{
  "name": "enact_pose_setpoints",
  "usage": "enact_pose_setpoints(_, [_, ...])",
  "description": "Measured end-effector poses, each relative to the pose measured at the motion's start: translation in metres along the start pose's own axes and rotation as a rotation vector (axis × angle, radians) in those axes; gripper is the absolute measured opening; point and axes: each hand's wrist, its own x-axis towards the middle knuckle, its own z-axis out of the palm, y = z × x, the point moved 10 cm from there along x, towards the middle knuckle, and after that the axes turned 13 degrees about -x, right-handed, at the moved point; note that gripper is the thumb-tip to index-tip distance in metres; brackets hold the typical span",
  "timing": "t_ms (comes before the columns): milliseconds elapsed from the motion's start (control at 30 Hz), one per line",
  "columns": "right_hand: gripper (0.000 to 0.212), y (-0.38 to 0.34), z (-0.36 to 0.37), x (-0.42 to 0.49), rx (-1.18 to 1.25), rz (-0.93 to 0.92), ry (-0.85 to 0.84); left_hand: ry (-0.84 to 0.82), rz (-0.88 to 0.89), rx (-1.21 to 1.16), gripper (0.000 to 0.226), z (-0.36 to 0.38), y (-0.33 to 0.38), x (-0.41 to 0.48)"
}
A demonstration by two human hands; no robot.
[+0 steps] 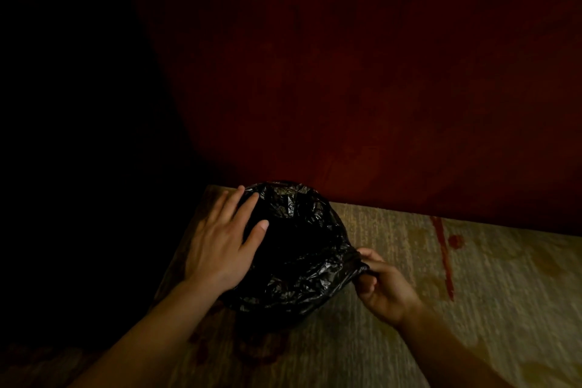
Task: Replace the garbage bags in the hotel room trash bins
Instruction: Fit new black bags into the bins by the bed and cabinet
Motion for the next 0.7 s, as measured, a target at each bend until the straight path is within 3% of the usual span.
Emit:
enact_pose_setpoints(167, [0.013,0.019,-0.008,-0.003,0.187,0.011,0.256,0.109,-0.006,-0.248,0.079,-0.008,-0.010,0.000])
enact_pose_setpoints(367, [0.022,0.023,-0.024,-0.015,0.005,0.039,0.416,-0.076,0.120,0.176,0.098,0.009,0.009,-0.017])
enact_pose_setpoints(467, [0.026,-0.016,-0.027,-0.034,-0.432,-0.086,0.537,-0.058,0.112,0.127,0.090,0.006,0.004,-0.018])
enact_pose_setpoints(533, [0.032,-0.082,-0.003,-0.064,-0.843,-0.479,0.700,-0.029,0.105,0.054,0.079,0.004,0.003,-0.017])
enact_pose_setpoints(567, [0.032,-0.113,0.034,-0.082,-1.080,-0.739,0.689,-0.014,0.101,0.023,0.077,0.003,0.004,-0.016])
enact_pose_setpoints(633, [0.036,-0.126,0.126,-0.099,-1.554,-1.081,0.434,0.008,0.084,-0.041,0.074,0.000,0.004,-0.014])
enact_pose_setpoints(667, [0.043,-0.109,0.160,-0.092,-1.779,-1.065,0.250,0.014,0.073,-0.070,0.074,-0.002,0.004,-0.013])
enact_pose_setpoints(700, [0.056,-0.081,0.181,-0.078,-2.017,-0.936,0.070,0.019,0.066,-0.089,0.073,-0.003,0.003,-0.012])
